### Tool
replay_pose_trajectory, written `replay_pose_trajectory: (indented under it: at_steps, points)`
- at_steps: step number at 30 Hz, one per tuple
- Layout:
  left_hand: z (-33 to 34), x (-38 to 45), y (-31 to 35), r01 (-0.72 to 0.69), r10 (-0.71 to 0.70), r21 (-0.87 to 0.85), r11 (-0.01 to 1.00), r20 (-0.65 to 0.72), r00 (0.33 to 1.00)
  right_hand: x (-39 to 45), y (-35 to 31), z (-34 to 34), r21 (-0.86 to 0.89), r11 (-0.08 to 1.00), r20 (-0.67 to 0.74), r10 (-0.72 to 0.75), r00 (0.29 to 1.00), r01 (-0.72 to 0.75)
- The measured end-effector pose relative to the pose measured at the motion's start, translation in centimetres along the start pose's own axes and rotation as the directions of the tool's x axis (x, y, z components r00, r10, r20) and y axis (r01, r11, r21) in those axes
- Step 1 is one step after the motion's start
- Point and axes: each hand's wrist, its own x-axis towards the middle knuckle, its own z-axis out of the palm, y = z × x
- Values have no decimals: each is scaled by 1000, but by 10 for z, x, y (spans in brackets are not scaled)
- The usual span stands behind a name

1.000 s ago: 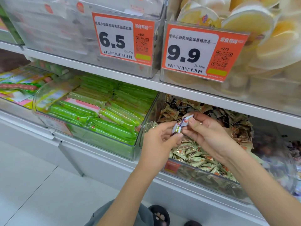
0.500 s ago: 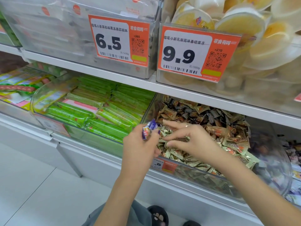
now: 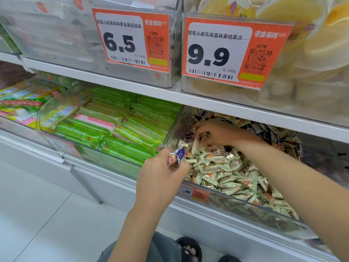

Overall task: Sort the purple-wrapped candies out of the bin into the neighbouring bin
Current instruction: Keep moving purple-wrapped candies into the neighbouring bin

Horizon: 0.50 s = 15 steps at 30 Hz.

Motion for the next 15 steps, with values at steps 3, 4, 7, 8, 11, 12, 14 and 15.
replay_pose_trajectory:
  at_steps: [3,4,7,8,11,12,14,15]
  points:
    - [-2,0,-3,-10,8,43,999,44,999,-8,6,-9,12,999,-4,32,999,-32]
    - [-1,0,-2,-9,7,42,999,50,999,-9,5,-10,-47,998,-3,34,999,-34]
    - [0,-1,0,-5,4,9,1000,57,998,-5,-3,-12,-149,989,-34,-14,999,9]
    - [1,-1,0,-12,12,2,1000,55,998,-2,-9,-12,-84,996,-60,-36,998,31]
    - [3,0,4,-19,18,14,1000,32,999,8,-27,-10,170,985,-57,-32,998,42]
    - [4,0,4,-9,9,15,1000,25,1000,10,-30,-8,193,981,-31,-24,999,29]
    - [3,1,3,5,-5,1,1000,25,1000,9,-30,-3,220,976,10,-8,1000,6]
    - [3,1,2,8,-7,-9,1000,28,1000,7,-26,-1,242,970,12,8,1000,-10]
